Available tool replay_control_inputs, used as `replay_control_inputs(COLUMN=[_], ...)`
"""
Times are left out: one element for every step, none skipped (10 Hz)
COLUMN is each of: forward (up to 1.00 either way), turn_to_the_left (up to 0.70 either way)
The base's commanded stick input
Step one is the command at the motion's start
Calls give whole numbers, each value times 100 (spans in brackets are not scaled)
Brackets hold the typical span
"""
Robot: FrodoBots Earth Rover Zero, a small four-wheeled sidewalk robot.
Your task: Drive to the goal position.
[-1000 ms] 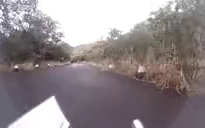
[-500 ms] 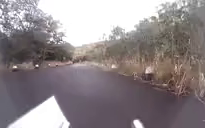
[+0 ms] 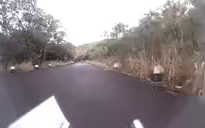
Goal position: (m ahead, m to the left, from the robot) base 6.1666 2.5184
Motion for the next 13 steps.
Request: replay_control_inputs(forward=[100,100,100,100,100,100,100,100,100,100,100,100,100], turn_to_the_left=[0,0,0,0,0,0,0,0,0,0,0,0,0])
